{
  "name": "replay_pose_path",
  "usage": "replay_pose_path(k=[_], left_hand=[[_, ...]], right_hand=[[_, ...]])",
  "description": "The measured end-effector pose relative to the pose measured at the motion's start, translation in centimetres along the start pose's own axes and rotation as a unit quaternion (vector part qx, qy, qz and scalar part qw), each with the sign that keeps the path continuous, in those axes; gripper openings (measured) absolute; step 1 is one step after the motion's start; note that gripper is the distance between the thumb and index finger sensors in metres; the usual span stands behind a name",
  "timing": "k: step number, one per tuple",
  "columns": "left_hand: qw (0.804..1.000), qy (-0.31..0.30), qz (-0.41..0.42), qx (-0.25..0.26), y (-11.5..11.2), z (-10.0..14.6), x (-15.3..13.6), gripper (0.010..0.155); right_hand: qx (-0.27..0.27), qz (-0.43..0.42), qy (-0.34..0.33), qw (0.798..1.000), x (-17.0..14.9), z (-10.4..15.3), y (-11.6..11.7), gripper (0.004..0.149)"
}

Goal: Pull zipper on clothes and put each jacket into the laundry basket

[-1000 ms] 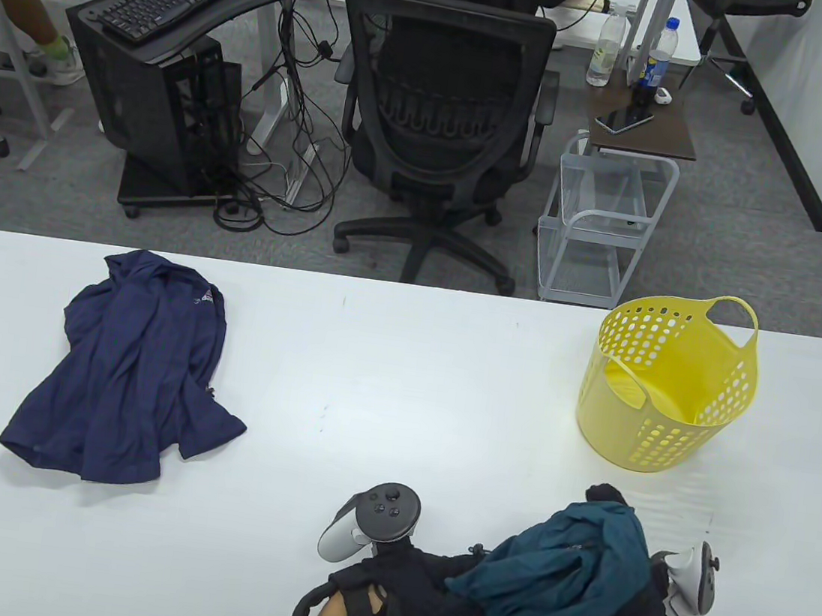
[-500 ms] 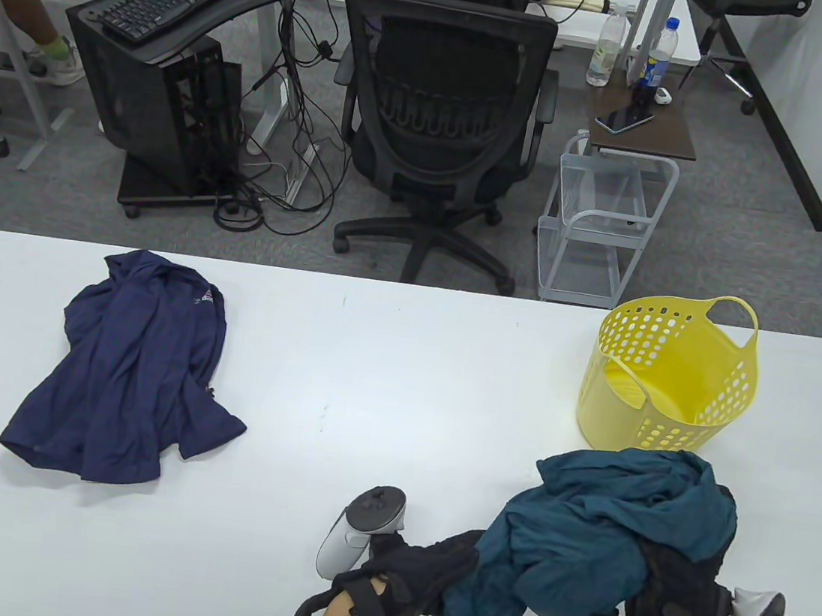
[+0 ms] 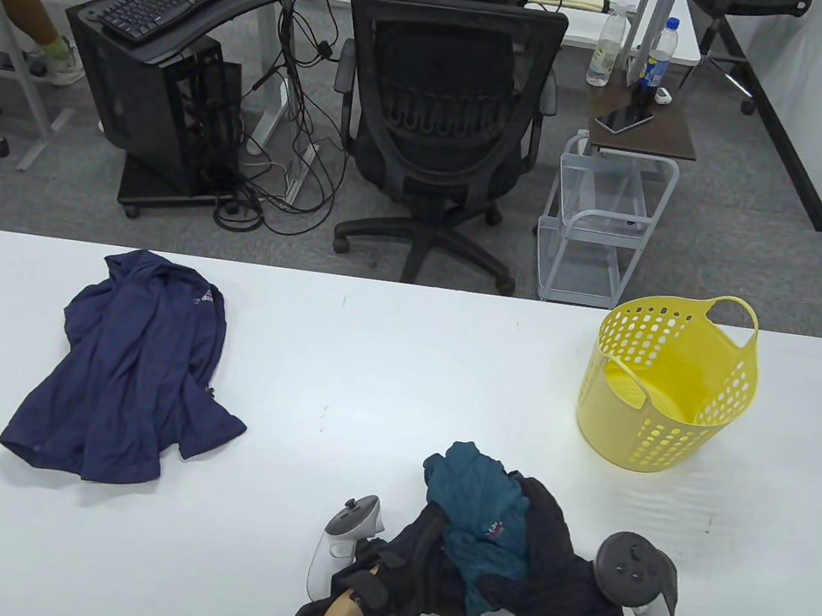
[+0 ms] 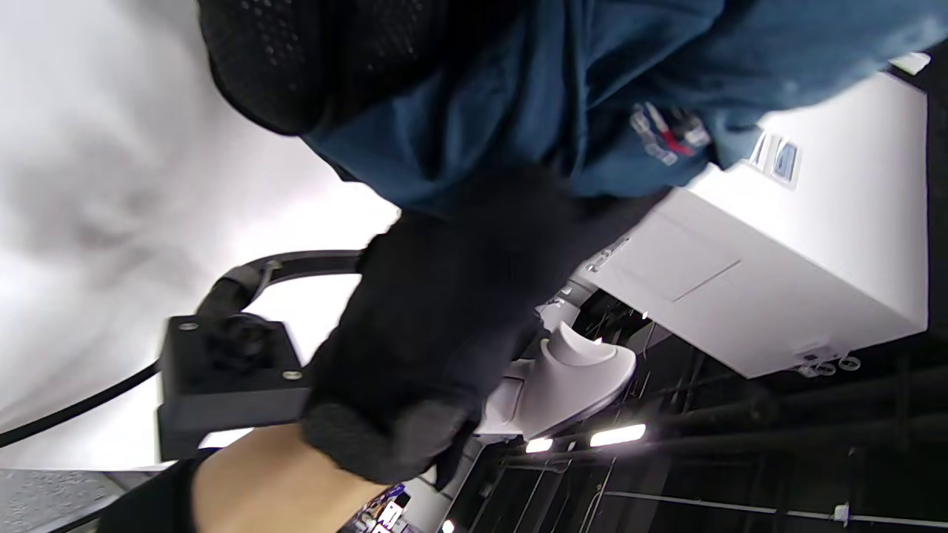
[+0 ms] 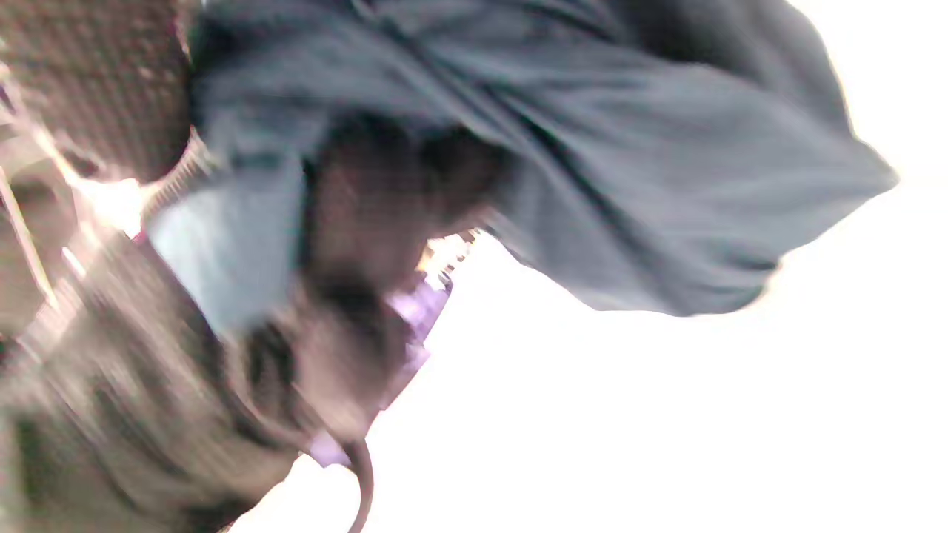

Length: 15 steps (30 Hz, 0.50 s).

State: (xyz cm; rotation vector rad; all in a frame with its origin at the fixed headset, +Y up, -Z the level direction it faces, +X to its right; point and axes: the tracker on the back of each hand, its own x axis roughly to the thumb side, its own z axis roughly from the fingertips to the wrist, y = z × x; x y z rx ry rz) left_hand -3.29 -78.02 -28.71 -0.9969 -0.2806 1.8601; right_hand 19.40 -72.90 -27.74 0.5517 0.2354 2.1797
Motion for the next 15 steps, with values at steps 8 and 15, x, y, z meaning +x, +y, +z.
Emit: replay_pose_path(k=[8, 15], left_hand=[[0.993, 0.004, -0.113, 0.025, 0.2, 0.3, 1.0, 0.094], [0.970, 0.009, -0.238, 0.038, -0.2, 0.7, 2.4, 0.090]], right_hand=[[-0.188, 0.158, -0.008, 0.969, 1.1, -0.3, 0.3, 0.079], [-0.305, 0.113, -0.021, 0.945, 1.1, 0.9, -1.3, 0.057]])
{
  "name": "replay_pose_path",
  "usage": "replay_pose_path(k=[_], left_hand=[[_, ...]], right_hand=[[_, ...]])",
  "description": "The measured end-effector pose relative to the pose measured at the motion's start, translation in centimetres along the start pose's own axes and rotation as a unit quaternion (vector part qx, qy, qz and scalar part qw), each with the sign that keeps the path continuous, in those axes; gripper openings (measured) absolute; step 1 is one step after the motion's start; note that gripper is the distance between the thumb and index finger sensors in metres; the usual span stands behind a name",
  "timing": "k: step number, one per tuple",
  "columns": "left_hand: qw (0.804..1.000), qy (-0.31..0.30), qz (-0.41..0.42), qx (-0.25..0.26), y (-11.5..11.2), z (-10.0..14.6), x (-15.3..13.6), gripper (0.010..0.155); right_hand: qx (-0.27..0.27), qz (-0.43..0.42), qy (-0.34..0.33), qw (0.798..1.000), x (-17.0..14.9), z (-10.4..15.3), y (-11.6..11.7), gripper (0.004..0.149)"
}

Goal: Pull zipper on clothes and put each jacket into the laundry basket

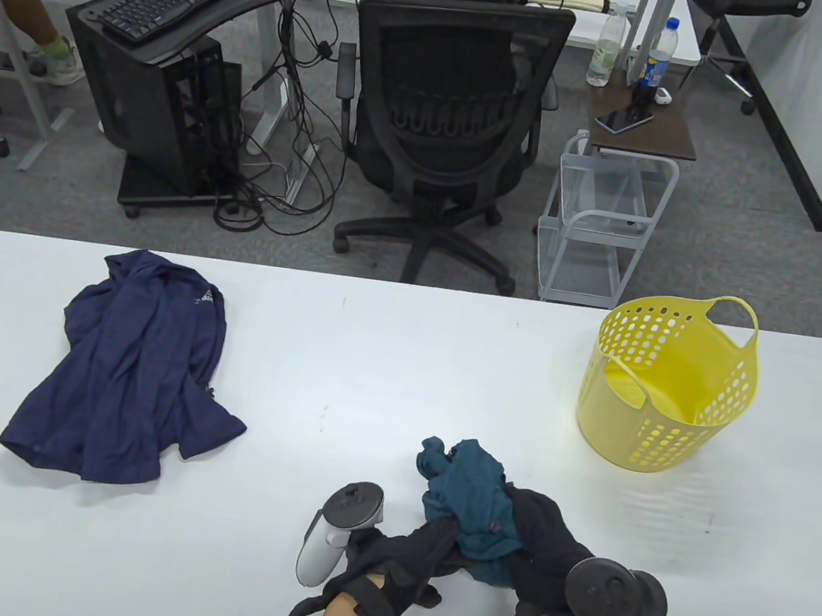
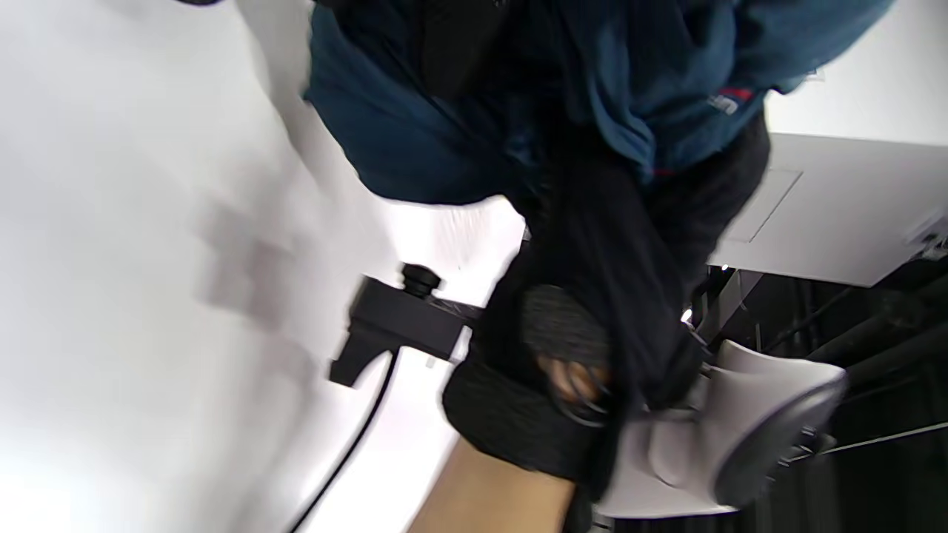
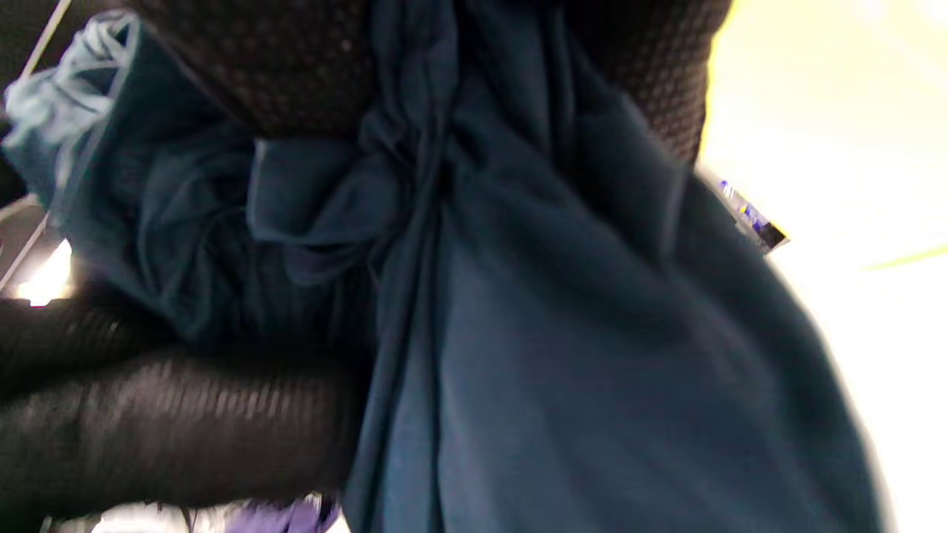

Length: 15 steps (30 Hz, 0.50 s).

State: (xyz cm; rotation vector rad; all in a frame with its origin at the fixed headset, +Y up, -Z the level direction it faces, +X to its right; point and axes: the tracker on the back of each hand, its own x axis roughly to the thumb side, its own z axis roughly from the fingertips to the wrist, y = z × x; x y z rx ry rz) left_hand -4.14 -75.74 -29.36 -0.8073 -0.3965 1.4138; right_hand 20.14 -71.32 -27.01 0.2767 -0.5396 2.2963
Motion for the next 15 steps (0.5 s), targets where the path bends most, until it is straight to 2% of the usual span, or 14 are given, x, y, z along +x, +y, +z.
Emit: replay_pose_path(k=[3, 6, 10, 12, 15], left_hand=[[0.997, -0.012, -0.065, 0.045, 0.9, 0.7, 1.0, 0.082], [0.983, -0.021, -0.136, 0.121, 2.5, 1.8, 1.7, 0.080], [0.951, -0.007, -0.211, 0.226, 4.9, 3.5, 1.7, 0.077], [0.924, 0.011, -0.257, 0.282, 6.1, 4.3, 1.6, 0.075], [0.890, 0.041, -0.311, 0.331, 7.2, 5.1, 1.6, 0.073]], right_hand=[[-0.056, -0.029, 0.013, 0.998, 0.0, 0.0, -1.9, 0.055], [-0.116, -0.070, 0.018, 0.991, 0.4, -0.3, -4.4, 0.055], [-0.189, -0.132, 0.020, 0.973, 0.8, -2.0, -8.2, 0.056], [-0.226, -0.162, 0.030, 0.960, 0.6, -3.8, -10.4, 0.057], [-0.264, -0.169, 0.047, 0.948, 0.1, -6.4, -13.0, 0.058]])
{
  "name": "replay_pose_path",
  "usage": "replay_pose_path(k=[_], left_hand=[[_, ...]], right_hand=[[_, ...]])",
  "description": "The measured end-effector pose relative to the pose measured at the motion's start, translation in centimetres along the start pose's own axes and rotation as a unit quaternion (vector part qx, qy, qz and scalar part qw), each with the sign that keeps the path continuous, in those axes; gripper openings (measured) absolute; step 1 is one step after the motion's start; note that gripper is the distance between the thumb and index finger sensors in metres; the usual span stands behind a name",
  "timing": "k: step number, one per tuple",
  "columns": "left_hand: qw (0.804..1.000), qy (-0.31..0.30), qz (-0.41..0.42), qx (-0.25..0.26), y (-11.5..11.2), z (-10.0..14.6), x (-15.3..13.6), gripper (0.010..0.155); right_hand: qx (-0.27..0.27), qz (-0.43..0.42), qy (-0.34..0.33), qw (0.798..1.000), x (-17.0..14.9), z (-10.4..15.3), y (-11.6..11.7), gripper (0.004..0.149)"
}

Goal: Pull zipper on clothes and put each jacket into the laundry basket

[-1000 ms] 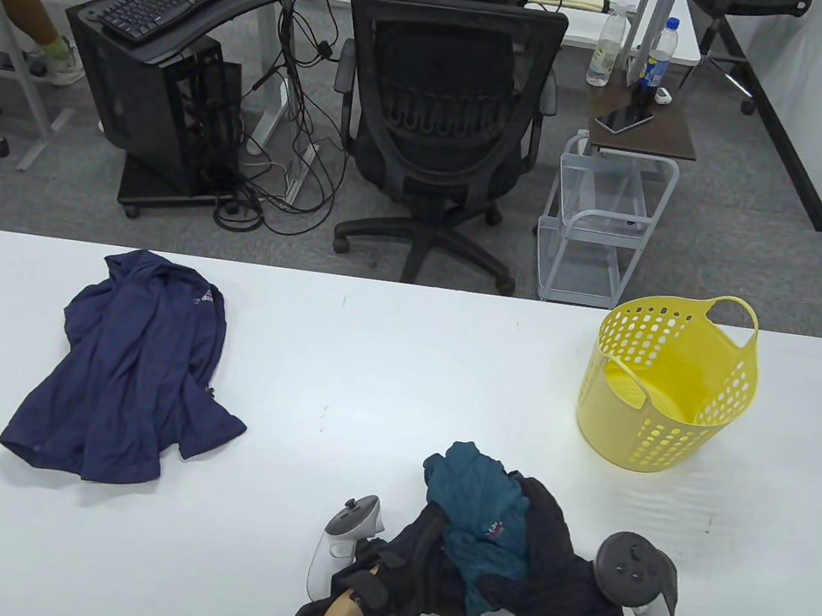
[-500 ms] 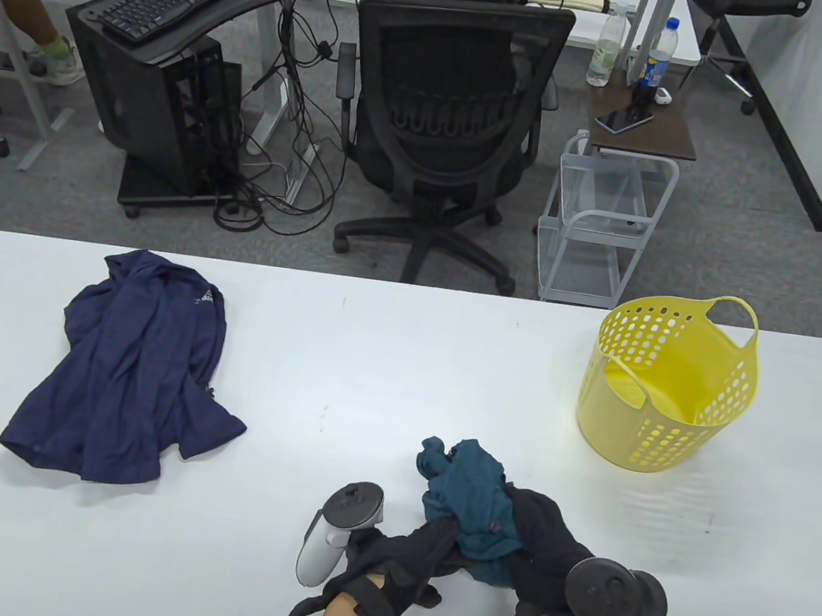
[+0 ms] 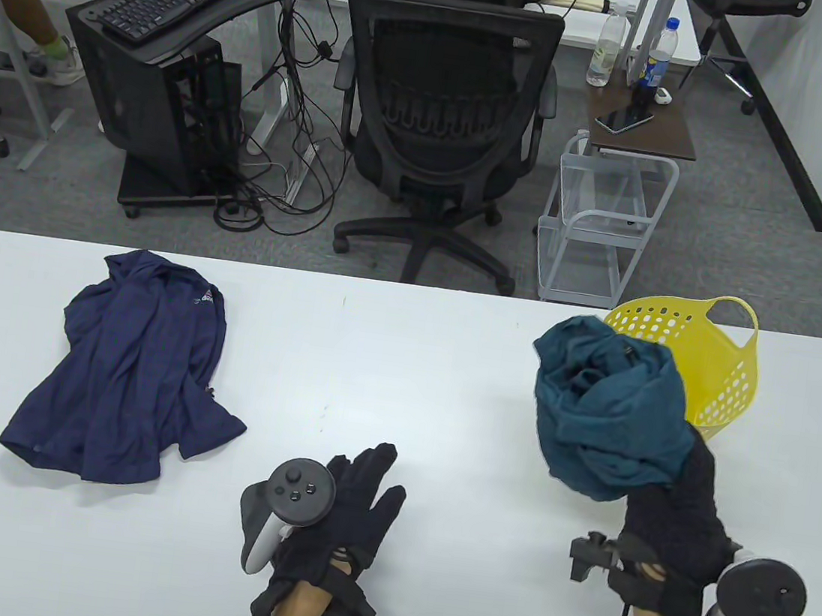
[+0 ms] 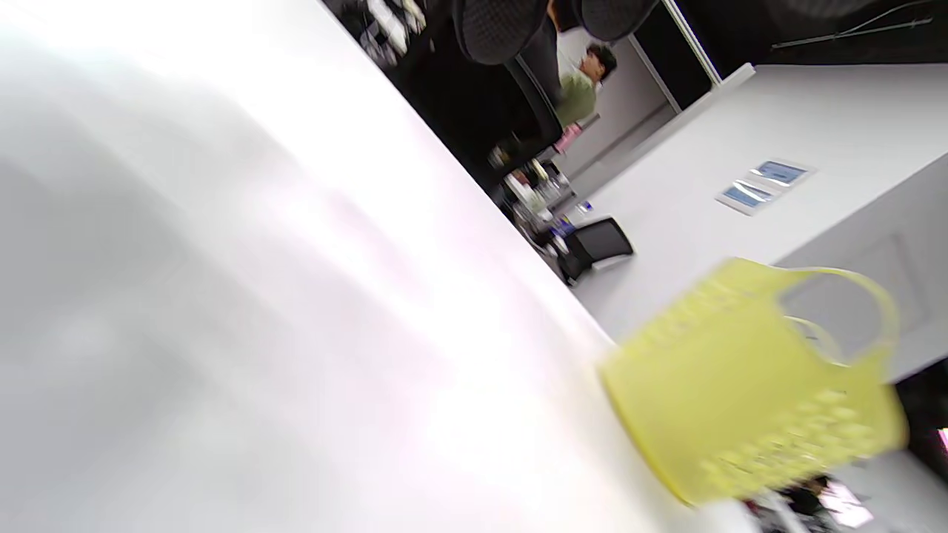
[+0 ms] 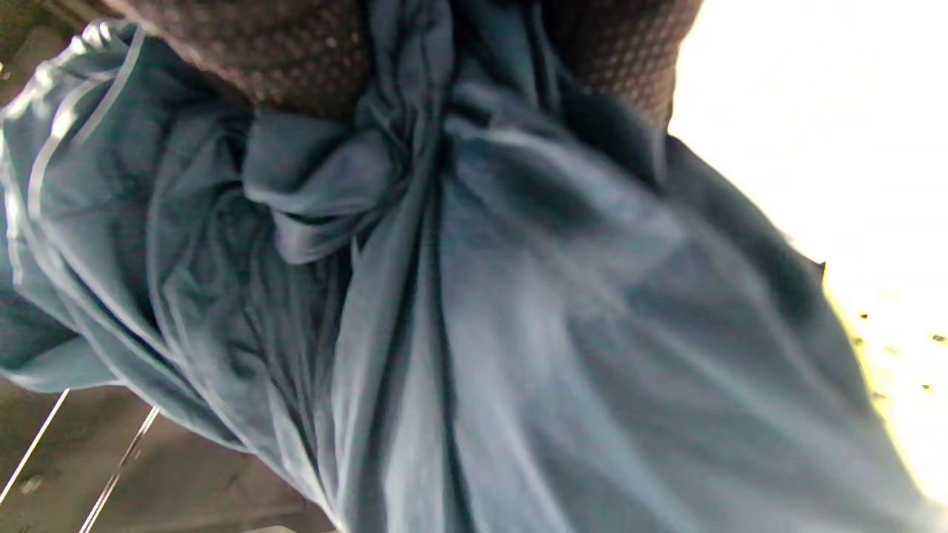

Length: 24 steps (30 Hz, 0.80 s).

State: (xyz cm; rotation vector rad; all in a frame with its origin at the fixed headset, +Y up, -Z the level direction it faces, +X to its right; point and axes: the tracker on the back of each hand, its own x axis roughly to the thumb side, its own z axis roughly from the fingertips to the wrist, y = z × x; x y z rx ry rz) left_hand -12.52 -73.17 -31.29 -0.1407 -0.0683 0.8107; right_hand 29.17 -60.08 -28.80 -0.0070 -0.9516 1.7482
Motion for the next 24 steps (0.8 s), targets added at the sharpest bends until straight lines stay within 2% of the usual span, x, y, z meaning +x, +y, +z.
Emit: replay_pose_path(k=[3, 6, 8, 9, 10, 11, 12, 13, 14, 15, 17, 18, 21, 24], left_hand=[[0.997, 0.022, -0.055, 0.046, 0.9, 0.1, -0.4, 0.072], [0.995, 0.030, -0.066, 0.062, 1.2, 0.2, -0.5, 0.072], [0.996, 0.029, -0.059, 0.058, 1.1, 0.1, -0.5, 0.071], [0.997, 0.029, -0.053, 0.054, 1.1, 0.1, -0.5, 0.071], [0.997, 0.029, -0.050, 0.050, 1.0, 0.0, -0.5, 0.071], [0.997, 0.030, -0.050, 0.046, 0.9, -0.1, -0.5, 0.071], [0.997, 0.031, -0.051, 0.046, 0.8, -0.1, -0.5, 0.071], [0.997, 0.033, -0.056, 0.046, 0.8, -0.1, -0.5, 0.071], [0.996, 0.034, -0.062, 0.047, 0.7, -0.1, -0.5, 0.071], [0.996, 0.034, -0.068, 0.049, 0.7, -0.1, -0.5, 0.071], [0.996, 0.033, -0.072, 0.048, 0.6, -0.1, -0.5, 0.071], [0.996, 0.032, -0.073, 0.049, 0.6, -0.1, -0.5, 0.071], [0.995, 0.031, -0.077, 0.051, 0.6, 0.0, -0.4, 0.071], [0.995, 0.028, -0.075, 0.054, 0.6, 0.0, -0.4, 0.071]], right_hand=[[-0.031, 0.029, 0.023, 0.999, -0.4, -3.7, -0.5, 0.058], [-0.049, 0.094, 0.044, 0.993, -1.8, -6.6, -0.6, 0.058], [-0.040, 0.148, 0.068, 0.986, -3.7, -8.1, -0.2, 0.061], [-0.013, 0.181, 0.092, 0.979, -5.1, -8.6, 0.4, 0.065], [0.028, 0.224, 0.122, 0.967, -6.6, -8.8, 1.2, 0.072], [0.075, 0.287, 0.151, 0.943, -8.0, -8.7, 1.9, 0.079], [0.094, 0.305, 0.161, 0.934, -8.3, -8.6, 2.1, 0.082], [0.156, 0.401, 0.200, 0.880, -9.4, -7.8, 2.2, 0.076], [0.154, 0.432, 0.183, 0.870, -10.0, -7.2, 2.3, 0.074], [0.130, 0.433, 0.166, 0.876, -10.4, -6.6, 2.4, 0.073], [0.113, 0.370, 0.161, 0.908, -10.8, -5.9, 2.5, 0.066], [0.106, 0.351, 0.165, 0.915, -10.6, -5.6, 2.5, 0.066], [0.119, 0.346, 0.152, 0.918, -9.3, -5.4, 2.2, 0.066], [0.121, 0.332, 0.118, 0.928, -6.6, -5.4, 2.0, 0.066]])
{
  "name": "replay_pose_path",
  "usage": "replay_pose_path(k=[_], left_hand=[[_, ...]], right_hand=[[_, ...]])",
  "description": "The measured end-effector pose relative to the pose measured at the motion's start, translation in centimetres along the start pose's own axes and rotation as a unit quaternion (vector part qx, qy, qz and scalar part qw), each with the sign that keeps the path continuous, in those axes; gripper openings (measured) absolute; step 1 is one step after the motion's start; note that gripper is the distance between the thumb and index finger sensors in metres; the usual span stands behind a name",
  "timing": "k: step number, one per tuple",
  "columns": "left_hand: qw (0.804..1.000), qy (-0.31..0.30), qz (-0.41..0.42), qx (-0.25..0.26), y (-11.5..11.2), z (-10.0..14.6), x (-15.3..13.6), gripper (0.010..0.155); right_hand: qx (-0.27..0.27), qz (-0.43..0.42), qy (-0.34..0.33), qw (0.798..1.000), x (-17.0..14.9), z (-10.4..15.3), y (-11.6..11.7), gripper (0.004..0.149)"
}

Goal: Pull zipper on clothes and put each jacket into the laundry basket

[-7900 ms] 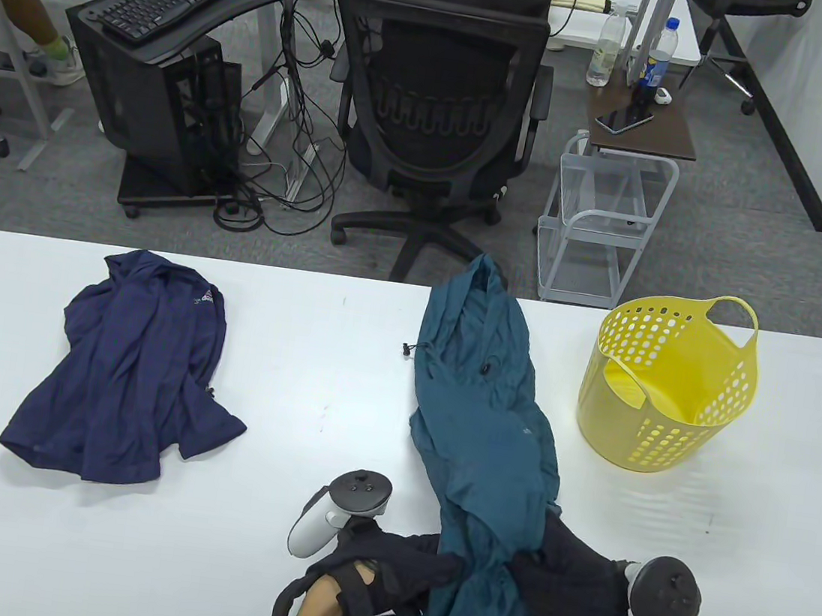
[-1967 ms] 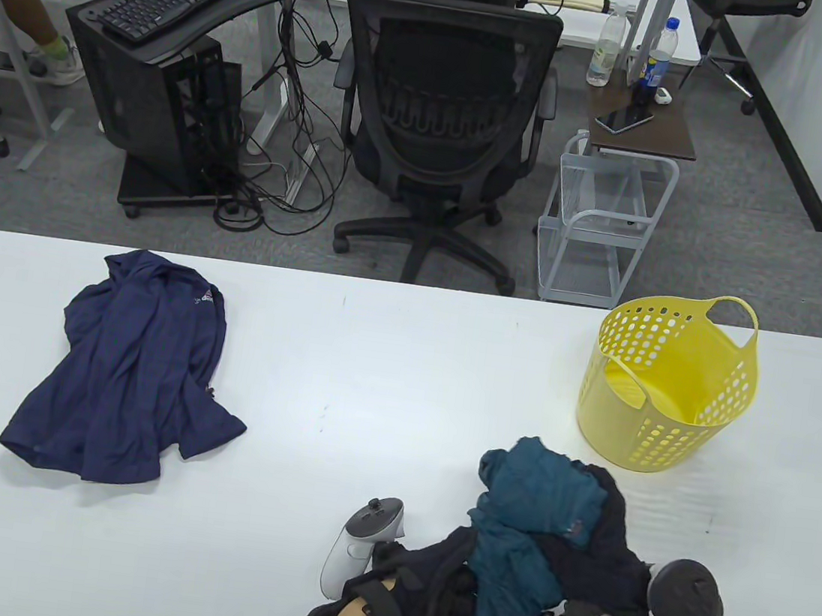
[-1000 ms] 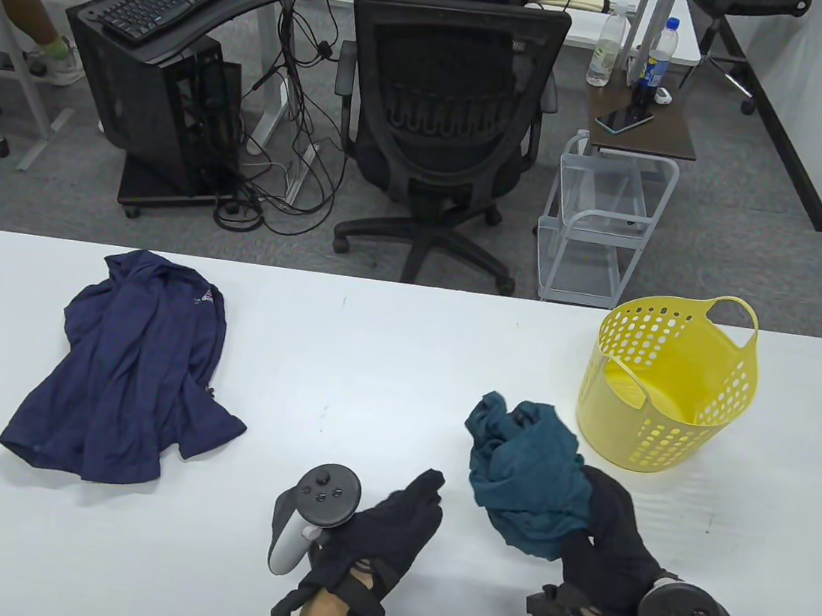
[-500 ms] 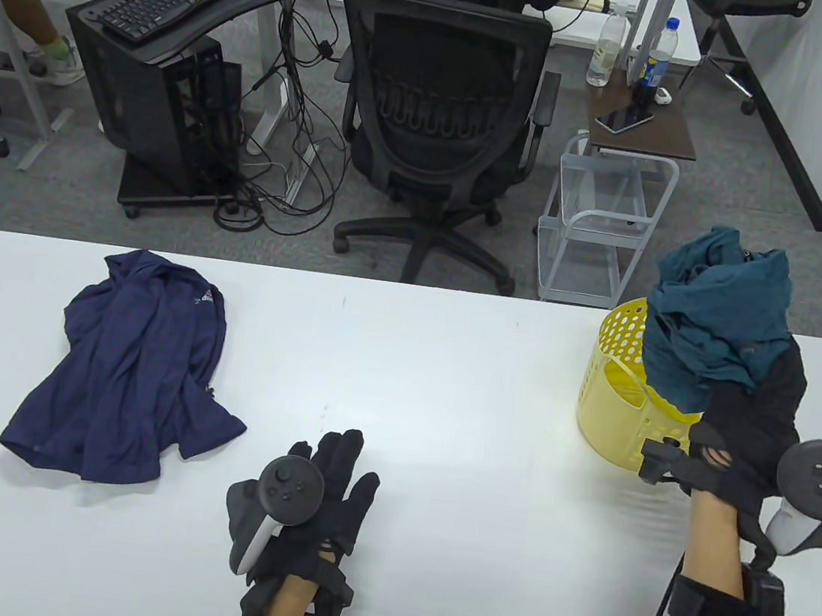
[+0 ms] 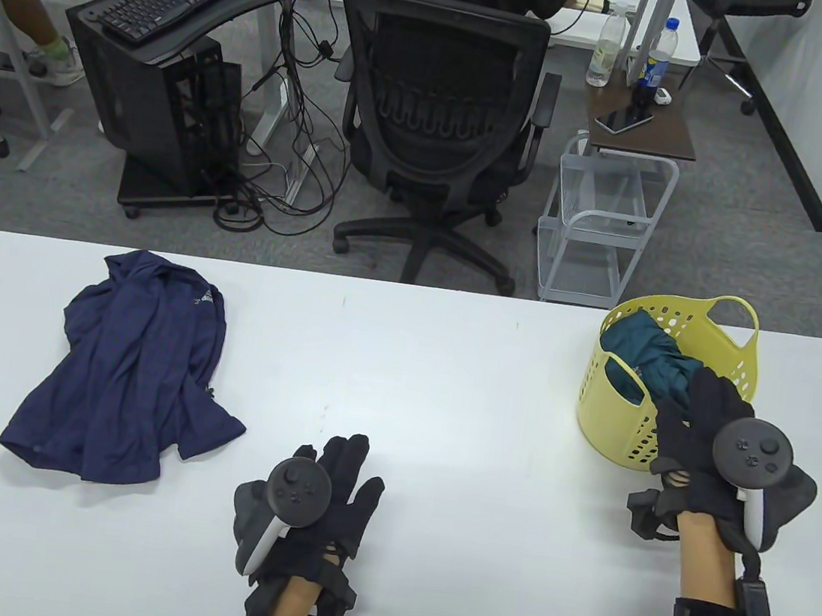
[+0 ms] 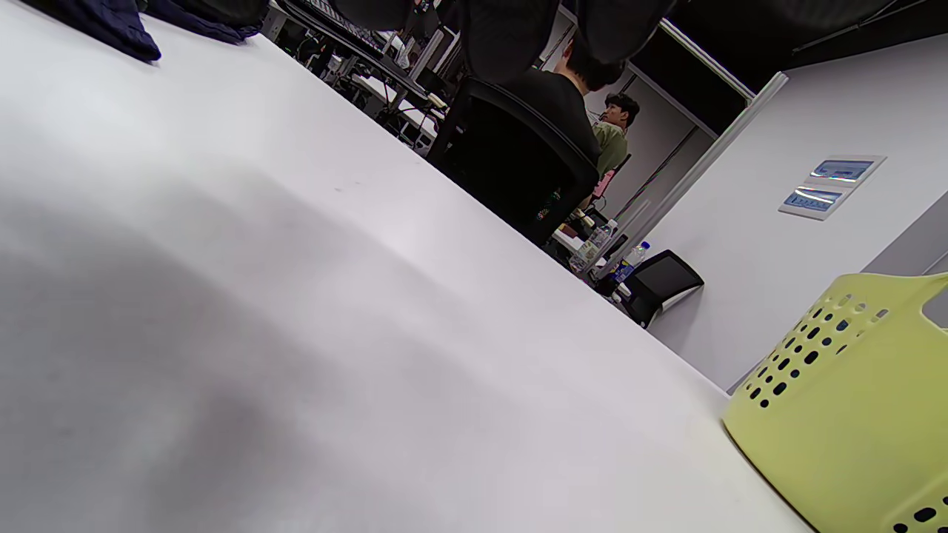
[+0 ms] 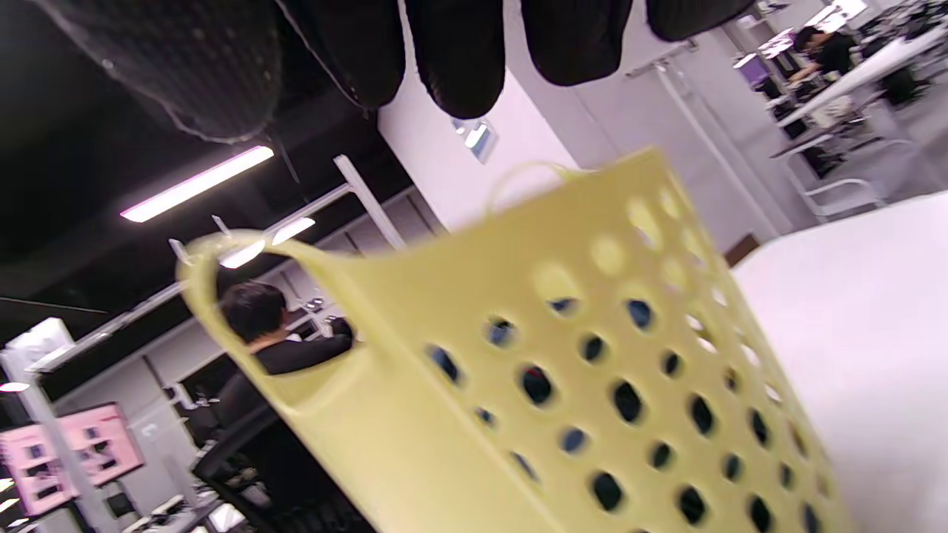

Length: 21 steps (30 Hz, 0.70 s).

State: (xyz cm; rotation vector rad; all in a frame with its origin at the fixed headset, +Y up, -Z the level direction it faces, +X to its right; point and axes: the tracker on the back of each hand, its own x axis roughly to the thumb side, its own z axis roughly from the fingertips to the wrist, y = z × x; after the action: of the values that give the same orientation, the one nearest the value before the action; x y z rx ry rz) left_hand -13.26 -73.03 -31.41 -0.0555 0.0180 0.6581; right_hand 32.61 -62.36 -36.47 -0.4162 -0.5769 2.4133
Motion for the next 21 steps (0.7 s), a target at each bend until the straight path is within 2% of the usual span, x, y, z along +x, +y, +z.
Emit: replay_pose_path(k=[7, 12, 16, 21], left_hand=[[1.000, -0.008, -0.004, 0.001, -0.2, 0.1, 0.2, 0.071], [1.000, -0.013, -0.018, -0.005, -0.9, 0.2, 0.7, 0.071], [0.999, -0.018, -0.030, -0.009, -1.3, 0.3, 1.1, 0.071], [0.999, -0.022, -0.042, -0.015, -1.7, 0.3, 1.3, 0.071]], right_hand=[[-0.021, -0.048, -0.108, 0.993, 5.4, 4.1, -4.3, 0.067], [0.003, -0.086, -0.164, 0.983, 7.6, 8.2, -4.4, 0.068], [0.033, -0.080, -0.184, 0.979, 8.0, 11.2, -2.0, 0.069], [0.106, -0.044, -0.169, 0.979, 5.7, 13.6, 4.7, 0.072]])
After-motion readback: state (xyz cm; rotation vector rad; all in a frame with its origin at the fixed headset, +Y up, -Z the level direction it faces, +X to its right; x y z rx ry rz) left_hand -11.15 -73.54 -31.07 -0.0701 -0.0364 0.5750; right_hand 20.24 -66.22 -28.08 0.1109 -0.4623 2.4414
